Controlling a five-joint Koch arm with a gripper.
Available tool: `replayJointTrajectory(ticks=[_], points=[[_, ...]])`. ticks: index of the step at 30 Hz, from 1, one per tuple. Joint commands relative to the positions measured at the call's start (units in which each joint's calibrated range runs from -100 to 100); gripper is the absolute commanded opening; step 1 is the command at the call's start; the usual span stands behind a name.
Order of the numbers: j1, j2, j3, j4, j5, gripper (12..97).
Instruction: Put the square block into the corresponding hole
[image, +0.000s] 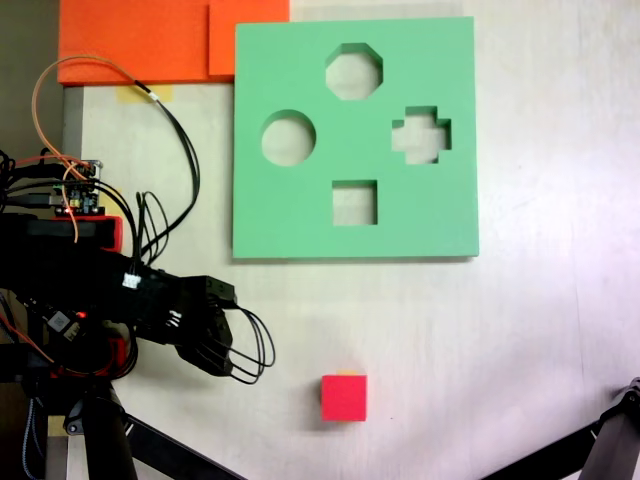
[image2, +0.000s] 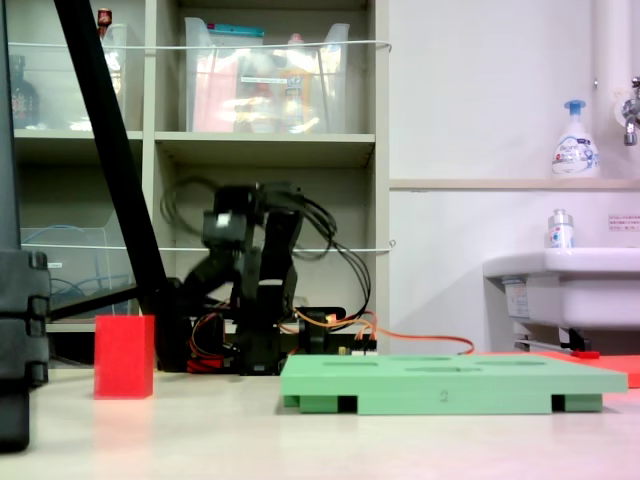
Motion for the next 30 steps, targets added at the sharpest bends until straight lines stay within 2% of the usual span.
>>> replayJointTrajectory(ticks=[1, 7, 9, 30], points=[[0.0, 3.1, 7.2, -6.5, 0.0, 60.5], [0.0, 25.2, 28.6, -14.8, 0.4, 82.1], [-0.1, 31.4, 33.3, -14.8, -0.4, 86.9], [-3.2, 89.4, 66.0, -14.3, -4.3, 87.2]])
